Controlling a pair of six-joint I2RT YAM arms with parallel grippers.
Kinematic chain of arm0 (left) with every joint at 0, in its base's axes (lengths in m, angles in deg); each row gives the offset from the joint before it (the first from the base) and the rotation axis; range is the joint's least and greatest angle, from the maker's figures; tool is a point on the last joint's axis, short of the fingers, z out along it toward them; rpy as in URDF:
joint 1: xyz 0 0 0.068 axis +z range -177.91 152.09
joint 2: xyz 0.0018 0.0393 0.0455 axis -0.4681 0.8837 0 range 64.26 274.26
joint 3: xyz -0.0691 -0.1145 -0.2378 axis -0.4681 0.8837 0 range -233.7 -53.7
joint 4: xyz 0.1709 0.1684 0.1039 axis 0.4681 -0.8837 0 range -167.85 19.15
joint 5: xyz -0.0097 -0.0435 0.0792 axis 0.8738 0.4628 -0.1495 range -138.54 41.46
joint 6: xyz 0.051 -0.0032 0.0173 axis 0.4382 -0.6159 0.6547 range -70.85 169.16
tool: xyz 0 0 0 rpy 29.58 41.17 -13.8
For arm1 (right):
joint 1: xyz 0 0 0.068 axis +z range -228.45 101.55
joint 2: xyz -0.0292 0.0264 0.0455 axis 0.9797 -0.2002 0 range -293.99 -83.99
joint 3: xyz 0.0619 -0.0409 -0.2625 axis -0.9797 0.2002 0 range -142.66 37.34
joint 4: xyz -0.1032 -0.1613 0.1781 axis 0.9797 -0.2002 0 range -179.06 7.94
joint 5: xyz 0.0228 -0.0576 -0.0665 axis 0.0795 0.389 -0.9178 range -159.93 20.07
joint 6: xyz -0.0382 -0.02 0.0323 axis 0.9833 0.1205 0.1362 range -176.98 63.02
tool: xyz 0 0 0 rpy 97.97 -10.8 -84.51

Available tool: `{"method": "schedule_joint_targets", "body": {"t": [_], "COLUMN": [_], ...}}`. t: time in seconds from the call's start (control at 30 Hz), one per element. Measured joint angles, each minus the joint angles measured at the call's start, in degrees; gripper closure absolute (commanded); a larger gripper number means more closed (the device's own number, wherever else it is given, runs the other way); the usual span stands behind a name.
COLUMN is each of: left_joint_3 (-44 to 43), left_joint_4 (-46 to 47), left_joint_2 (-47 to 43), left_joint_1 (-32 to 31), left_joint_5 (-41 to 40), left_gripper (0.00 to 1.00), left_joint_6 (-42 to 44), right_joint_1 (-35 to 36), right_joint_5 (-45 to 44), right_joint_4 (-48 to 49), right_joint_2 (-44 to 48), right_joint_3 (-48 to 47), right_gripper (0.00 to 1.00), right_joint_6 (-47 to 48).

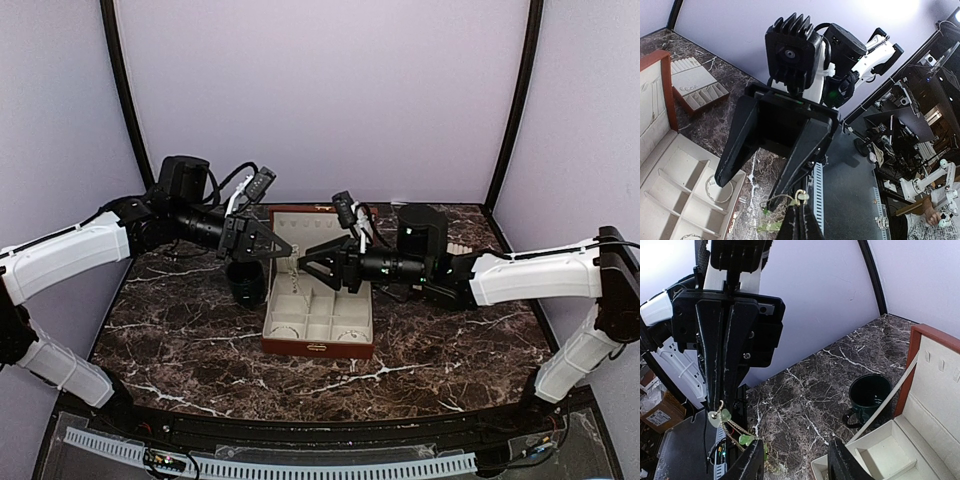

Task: Organize the mixed jewelry
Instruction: Pass from the left arm to the right

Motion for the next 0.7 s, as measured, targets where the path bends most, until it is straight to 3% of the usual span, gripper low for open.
{"method": "schedule_joint_targets", "body": {"t": [0.5, 0.7], "left_joint_3": [-0.02, -0.02], "left_joint_4": [0.00, 0.20], "left_joint_2": [0.33, 0.42], "left_joint_1": [-0.33, -0.42], "left_joint_5": [0.48, 0.90], "left_gripper": [1.00, 1.00], "left_joint_6": [-0.02, -0.04], "right_joint_1": [0.00, 0.07], "right_joint_5": [3.21, 4.57], "right_joint_4": [2.43, 3.43], "right_joint_2": [-0.02, -0.46], "right_joint_3": [0.00, -0.07], "right_gripper": [0.61, 0.71], "right_joint_6": [0.26, 0.70]}}
